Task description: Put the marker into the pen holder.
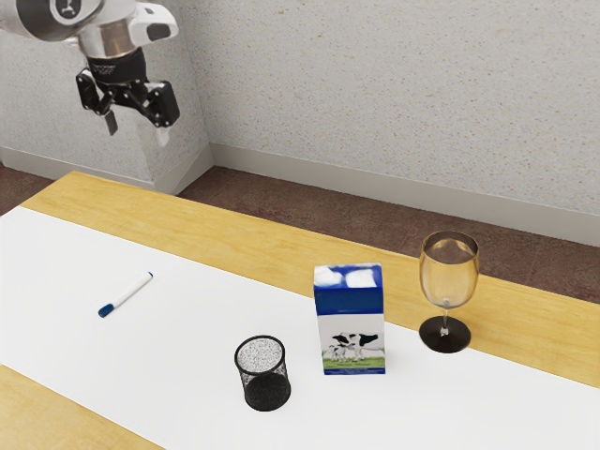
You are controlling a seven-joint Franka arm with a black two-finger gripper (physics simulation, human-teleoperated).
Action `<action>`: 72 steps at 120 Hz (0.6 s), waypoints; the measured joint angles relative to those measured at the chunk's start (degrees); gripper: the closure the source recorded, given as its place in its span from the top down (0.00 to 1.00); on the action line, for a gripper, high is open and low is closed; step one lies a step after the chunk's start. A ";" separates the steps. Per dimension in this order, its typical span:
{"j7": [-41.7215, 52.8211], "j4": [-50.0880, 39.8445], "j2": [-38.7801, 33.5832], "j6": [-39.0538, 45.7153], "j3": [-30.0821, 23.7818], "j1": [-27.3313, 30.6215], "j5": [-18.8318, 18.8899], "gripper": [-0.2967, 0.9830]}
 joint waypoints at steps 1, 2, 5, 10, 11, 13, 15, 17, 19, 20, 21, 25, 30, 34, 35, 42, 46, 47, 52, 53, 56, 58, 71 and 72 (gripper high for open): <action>0.00 0.00 -0.01 0.02 -0.09 -0.06 0.01 0.77; -0.01 -0.02 -0.03 0.04 -0.17 -0.10 0.01 0.77; -0.02 -0.05 -0.17 0.10 -0.34 -0.15 0.02 0.77; -0.04 -0.11 -0.37 0.18 -0.50 -0.04 0.03 0.77; -0.04 -0.12 -0.40 0.20 -0.52 -0.01 0.03 0.77; -0.05 -0.14 -0.44 0.24 -0.55 0.06 0.03 0.77; -0.06 -0.16 -0.50 0.27 -0.55 0.19 0.09 0.77; -0.07 -0.21 -0.52 0.29 -0.55 0.71 0.13 0.77; -0.07 -0.76 -0.57 0.31 -0.49 1.64 0.17 0.77; -0.08 -1.07 -0.59 0.31 -0.43 2.17 0.19 0.77; -0.08 -1.33 -0.60 0.31 -0.39 2.72 0.21 0.77; -0.09 -3.05 -0.60 0.35 -0.24 4.69 0.23 0.77; -0.11 -5.45 -0.59 0.34 -0.12 6.54 0.24 0.77; -0.15 -7.39 -0.58 0.22 0.07 7.36 0.26 0.77; -0.15 -7.84 -0.56 0.20 0.23 7.43 0.26 0.77; -0.15 -11.40 -0.19 0.30 1.75 7.92 0.27 0.77; -0.13 -13.46 0.30 0.66 2.23 8.44 0.28 0.77; -0.10 -14.01 0.44 0.83 2.31 8.61 0.29 0.77; 0.09 -16.64 1.43 2.03 2.57 9.35 0.29 0.77; 0.13 -17.05 1.66 2.28 2.60 9.45 0.29 0.77; 0.28 -17.98 2.79 3.15 2.67 9.68 0.27 0.77; 0.39 -18.41 3.59 3.73 2.71 9.80 0.26 0.77; 1.43 -19.44 9.83 7.69 2.85 10.82 0.03 0.77; 1.54 -19.43 10.27 7.97 2.86 10.90 0.02 0.77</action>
